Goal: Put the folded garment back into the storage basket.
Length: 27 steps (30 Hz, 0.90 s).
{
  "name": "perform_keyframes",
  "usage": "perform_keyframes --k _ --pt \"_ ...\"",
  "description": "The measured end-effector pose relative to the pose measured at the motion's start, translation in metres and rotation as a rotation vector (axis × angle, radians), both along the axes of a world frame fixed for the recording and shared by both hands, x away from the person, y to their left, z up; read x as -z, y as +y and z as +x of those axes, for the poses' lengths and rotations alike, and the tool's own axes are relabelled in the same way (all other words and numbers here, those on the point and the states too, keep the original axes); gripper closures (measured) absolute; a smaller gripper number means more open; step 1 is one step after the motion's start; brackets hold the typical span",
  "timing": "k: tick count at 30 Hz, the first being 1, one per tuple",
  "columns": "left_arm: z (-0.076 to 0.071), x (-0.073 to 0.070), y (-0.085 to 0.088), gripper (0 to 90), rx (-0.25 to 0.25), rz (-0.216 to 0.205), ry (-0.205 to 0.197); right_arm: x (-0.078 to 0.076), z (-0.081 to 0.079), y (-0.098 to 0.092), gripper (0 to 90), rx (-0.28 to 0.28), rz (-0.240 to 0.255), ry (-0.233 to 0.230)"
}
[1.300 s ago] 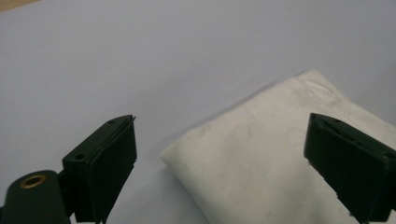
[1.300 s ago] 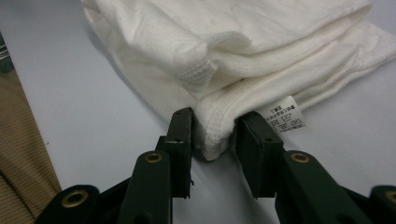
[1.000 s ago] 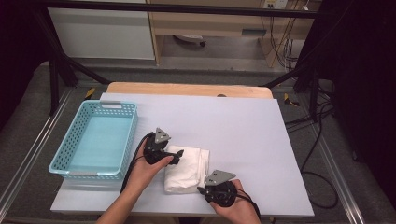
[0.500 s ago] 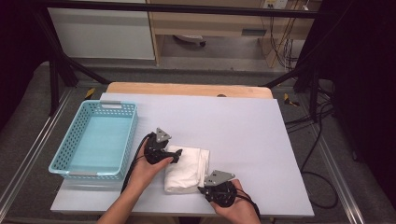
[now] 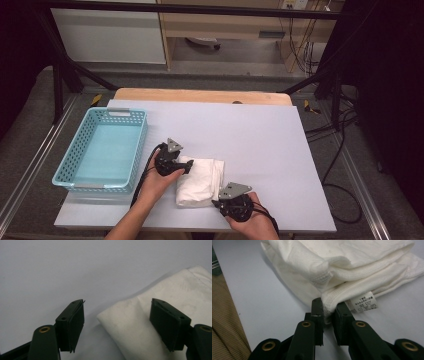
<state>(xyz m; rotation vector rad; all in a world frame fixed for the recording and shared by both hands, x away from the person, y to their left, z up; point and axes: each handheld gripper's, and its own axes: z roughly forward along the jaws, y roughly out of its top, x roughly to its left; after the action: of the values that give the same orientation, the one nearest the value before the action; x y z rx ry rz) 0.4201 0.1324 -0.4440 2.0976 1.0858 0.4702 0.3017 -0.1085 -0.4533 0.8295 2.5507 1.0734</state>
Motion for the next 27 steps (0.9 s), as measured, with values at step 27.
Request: perform_keyframes --k 27 --pt "-0.0077 0.0075 -0.0052 49.7 0.003 -0.051 0.054 0.0003 0.0004 -0.0002 79.9 0.000 0.004 0.001"
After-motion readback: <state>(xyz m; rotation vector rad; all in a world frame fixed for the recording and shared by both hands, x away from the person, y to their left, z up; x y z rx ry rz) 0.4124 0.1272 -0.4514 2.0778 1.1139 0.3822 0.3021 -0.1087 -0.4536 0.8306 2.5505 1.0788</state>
